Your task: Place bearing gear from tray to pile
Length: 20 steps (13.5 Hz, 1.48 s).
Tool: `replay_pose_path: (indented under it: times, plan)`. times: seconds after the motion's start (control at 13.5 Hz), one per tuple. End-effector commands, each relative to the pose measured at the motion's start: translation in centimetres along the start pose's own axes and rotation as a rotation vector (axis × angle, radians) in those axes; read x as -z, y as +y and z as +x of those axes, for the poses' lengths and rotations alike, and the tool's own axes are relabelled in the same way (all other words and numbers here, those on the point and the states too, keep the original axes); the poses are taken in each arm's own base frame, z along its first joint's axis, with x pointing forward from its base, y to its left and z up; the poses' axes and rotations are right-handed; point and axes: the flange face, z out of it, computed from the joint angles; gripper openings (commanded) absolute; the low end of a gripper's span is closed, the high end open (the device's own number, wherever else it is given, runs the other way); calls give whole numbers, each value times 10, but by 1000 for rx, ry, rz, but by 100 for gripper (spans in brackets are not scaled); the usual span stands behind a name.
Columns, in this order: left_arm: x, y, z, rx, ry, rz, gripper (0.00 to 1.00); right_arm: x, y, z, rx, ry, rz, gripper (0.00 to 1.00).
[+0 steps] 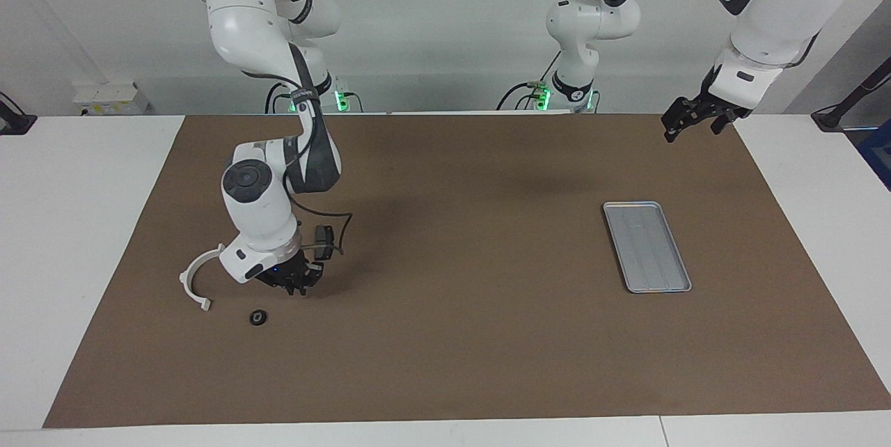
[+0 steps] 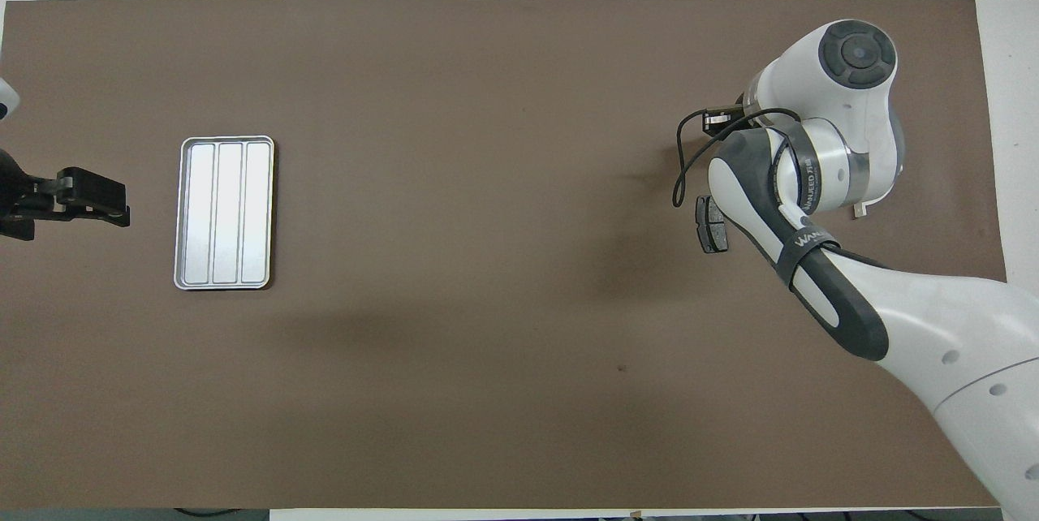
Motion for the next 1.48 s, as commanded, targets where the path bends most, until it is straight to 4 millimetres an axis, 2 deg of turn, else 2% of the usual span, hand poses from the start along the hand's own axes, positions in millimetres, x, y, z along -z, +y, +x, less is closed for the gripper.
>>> replay_pose_path:
  times: [0.0, 0.3, 0.37, 0.45, 0.82, 0.89, 0.96, 1.04, 1.26, 1.41]
  plan:
    - [6, 9, -1, -16, -2, -55, 100, -15, -1, 2, 7, 21, 23, 0]
    - [7, 12, -1, -21, 1, -66, 100, -16, 0, 2, -3, 22, 24, 0]
    - [7, 11, 0, -20, 4, -70, 100, -16, -1, 2, -8, 23, 26, 63]
    - [6, 11, 0, -20, 3, -70, 100, -14, -1, 2, -9, 22, 25, 100]
    - [5, 11, 0, -20, 1, -70, 100, -9, -1, 2, -7, 25, 25, 100]
    - [6, 11, -1, -20, 3, -70, 100, -7, 2, 3, -10, 26, 25, 100]
    - [6, 11, -1, -20, 3, -70, 100, -5, 13, 4, -27, 29, 23, 100]
    - [6, 11, -1, -20, 3, -70, 100, 2, 23, 7, -41, 39, 22, 100]
    - [6, 11, -1, -20, 4, -70, 100, 25, 26, 8, -45, 61, 22, 100]
    - [6, 11, 0, -20, 6, -70, 100, 61, 31, 5, -47, 60, 16, 100]
